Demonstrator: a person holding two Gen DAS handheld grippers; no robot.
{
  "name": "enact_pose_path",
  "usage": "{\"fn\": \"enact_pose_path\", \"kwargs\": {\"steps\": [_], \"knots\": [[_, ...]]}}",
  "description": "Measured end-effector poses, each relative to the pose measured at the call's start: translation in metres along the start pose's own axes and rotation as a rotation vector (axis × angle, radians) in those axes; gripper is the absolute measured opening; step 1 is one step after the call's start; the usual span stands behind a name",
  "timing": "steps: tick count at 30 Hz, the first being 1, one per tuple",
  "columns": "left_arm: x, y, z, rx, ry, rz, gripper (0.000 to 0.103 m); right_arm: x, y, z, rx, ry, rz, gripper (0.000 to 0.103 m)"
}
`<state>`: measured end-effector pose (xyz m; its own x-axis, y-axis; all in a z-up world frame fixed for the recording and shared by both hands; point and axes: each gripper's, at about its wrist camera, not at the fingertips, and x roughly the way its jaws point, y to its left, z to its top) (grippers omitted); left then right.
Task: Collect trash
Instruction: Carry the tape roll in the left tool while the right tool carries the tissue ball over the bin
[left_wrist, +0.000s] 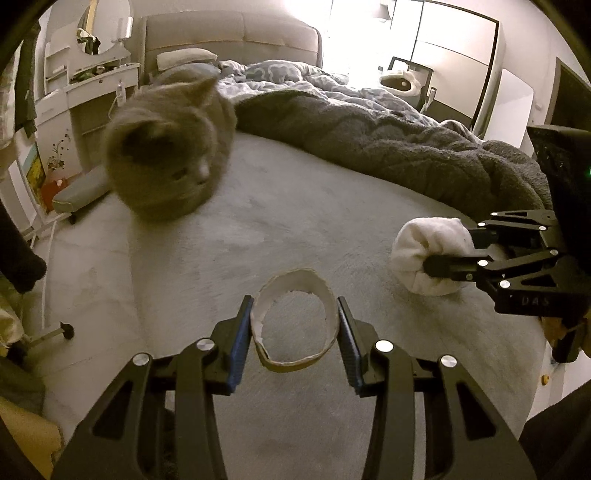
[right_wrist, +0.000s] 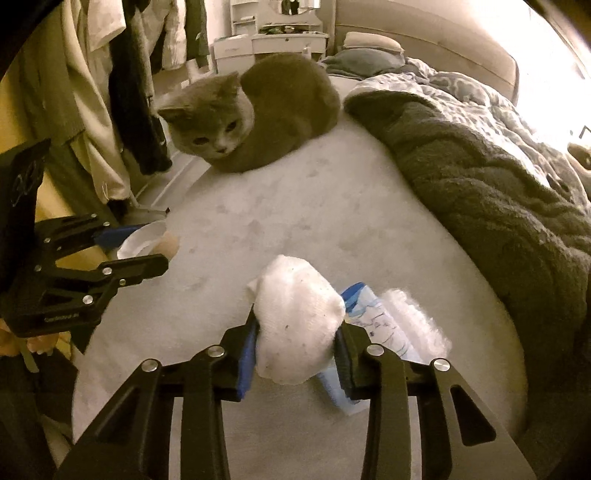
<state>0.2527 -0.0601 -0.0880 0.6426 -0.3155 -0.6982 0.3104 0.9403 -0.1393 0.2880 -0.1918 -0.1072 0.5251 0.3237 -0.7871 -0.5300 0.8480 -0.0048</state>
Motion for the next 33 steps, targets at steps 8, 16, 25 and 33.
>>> {"fn": "enact_pose_path", "kwargs": {"steps": [8, 16, 25, 33], "knots": [[-0.034, 0.016, -0.015, -0.023, -0.005, 0.015, 0.046, -0.017, 0.023, 0.003, 0.041, -0.030, 0.033, 0.036], [-0.068, 0.041, -0.032, -0.050, -0.017, 0.045, 0.046, -0.031, 0.056, 0.000, 0.076, -0.056, 0.044, 0.036], [-0.094, 0.093, -0.061, -0.136, 0.014, 0.111, 0.046, -0.047, 0.097, -0.013, 0.127, -0.082, 0.029, 0.036], [-0.100, 0.131, -0.096, -0.245, 0.089, 0.153, 0.046, -0.054, 0.135, -0.023, 0.151, -0.089, 0.018, 0.036]]}}
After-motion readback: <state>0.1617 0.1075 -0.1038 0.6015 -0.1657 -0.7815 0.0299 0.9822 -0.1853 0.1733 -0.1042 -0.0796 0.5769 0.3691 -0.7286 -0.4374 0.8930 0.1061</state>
